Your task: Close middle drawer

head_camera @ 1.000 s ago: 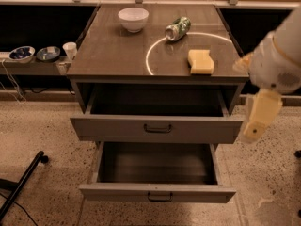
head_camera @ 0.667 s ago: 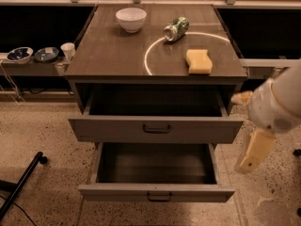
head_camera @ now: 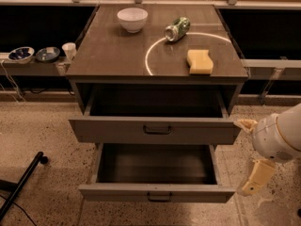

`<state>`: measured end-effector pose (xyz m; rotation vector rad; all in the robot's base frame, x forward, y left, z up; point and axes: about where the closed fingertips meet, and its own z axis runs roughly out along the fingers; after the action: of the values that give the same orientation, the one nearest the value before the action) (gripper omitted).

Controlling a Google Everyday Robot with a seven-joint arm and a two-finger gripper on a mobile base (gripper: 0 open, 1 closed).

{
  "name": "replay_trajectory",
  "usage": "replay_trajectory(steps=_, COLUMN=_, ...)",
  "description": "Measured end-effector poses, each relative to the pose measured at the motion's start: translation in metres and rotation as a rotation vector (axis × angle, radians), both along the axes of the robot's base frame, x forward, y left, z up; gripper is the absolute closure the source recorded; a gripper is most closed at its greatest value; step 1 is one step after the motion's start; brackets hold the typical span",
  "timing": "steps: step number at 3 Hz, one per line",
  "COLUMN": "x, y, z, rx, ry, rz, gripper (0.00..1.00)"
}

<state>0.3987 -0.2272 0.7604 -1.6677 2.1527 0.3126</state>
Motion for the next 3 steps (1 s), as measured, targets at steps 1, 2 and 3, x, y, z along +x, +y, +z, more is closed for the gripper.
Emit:
replay_trajectory(steps=1, x=-0.016, y=0.0, z=-0.08, rx=0.091, ry=0.075, rz=0.038, gripper=0.0)
replay_trajectory(steps=2, x=-0.043, y=0.013, z=-0.136, rx=0.2, ry=0.096, rz=0.139, gripper=0.0)
replay_trajectory(steps=3, x=-0.044, y=0.014, z=-0.141, rx=0.206, ry=0.088, rz=0.17, gripper=0.0)
